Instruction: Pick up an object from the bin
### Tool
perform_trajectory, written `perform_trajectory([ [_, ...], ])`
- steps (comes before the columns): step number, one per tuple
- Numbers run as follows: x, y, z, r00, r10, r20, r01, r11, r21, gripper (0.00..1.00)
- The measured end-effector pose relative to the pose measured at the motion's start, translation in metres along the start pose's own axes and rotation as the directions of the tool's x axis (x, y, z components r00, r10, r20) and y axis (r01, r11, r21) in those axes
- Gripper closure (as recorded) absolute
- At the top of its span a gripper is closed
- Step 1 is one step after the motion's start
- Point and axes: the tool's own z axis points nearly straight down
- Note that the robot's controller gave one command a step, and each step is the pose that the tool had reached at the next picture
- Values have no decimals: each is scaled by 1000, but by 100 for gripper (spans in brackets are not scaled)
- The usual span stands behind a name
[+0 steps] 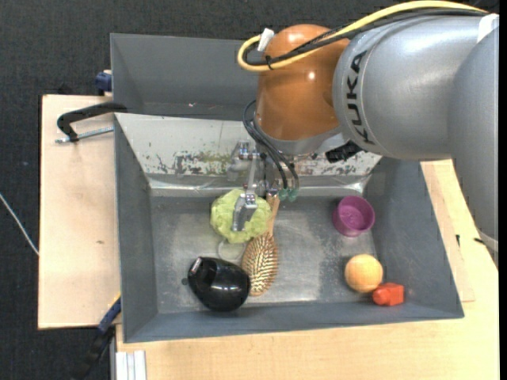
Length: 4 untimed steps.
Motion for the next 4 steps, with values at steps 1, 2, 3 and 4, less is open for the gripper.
perform_trajectory([
  [1,-4,-14,49,992,-126,2,126,992,1,0],
  [2,-10,-37,115,958,-286,8,286,958,-1,0],
  [3,-16,-33,113,990,-138,3,138,990,-1,0],
  [4,-15,-34,113,970,-244,6,244,970,1,0],
])
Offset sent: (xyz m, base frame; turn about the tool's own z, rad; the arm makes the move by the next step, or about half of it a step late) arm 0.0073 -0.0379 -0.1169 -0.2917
